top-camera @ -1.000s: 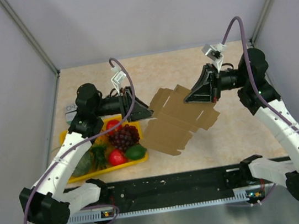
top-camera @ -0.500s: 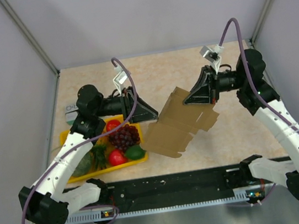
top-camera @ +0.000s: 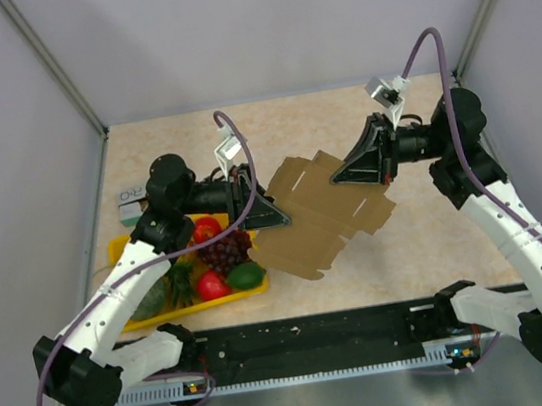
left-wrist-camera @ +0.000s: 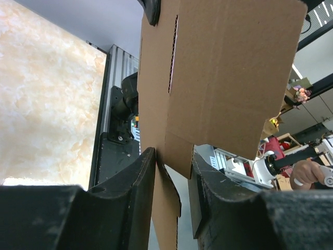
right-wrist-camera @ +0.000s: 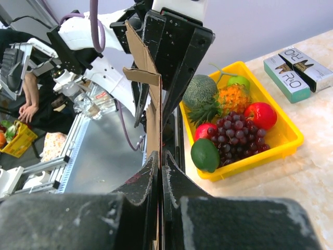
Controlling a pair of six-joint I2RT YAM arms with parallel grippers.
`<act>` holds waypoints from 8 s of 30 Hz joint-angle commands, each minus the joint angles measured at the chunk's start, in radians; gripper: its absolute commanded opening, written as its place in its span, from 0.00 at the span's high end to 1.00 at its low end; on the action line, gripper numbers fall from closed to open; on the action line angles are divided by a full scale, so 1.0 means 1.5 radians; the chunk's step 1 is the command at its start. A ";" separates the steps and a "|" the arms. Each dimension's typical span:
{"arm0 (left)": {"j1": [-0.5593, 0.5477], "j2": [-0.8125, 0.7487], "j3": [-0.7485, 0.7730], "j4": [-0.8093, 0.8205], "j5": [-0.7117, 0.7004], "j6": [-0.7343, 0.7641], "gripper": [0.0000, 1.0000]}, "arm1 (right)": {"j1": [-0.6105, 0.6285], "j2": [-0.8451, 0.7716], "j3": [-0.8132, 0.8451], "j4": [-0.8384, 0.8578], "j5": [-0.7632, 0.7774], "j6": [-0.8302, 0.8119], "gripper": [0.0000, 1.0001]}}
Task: Fold the paper box
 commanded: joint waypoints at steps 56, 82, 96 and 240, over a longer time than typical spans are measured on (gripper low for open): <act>0.004 -0.039 0.016 0.053 0.030 -0.016 0.56 | 0.030 0.013 0.013 -0.035 0.048 -0.058 1.00; -0.016 -0.031 0.065 -0.205 -0.215 0.166 0.66 | 0.072 -0.007 0.031 -0.181 0.230 -0.146 1.00; 0.028 -0.056 0.010 -0.126 -0.186 0.100 0.46 | 0.077 -0.037 0.015 -0.228 0.238 -0.196 1.00; -0.131 0.328 -0.234 0.378 -0.669 0.269 1.00 | 0.041 0.202 -0.194 -0.094 0.530 -0.047 0.91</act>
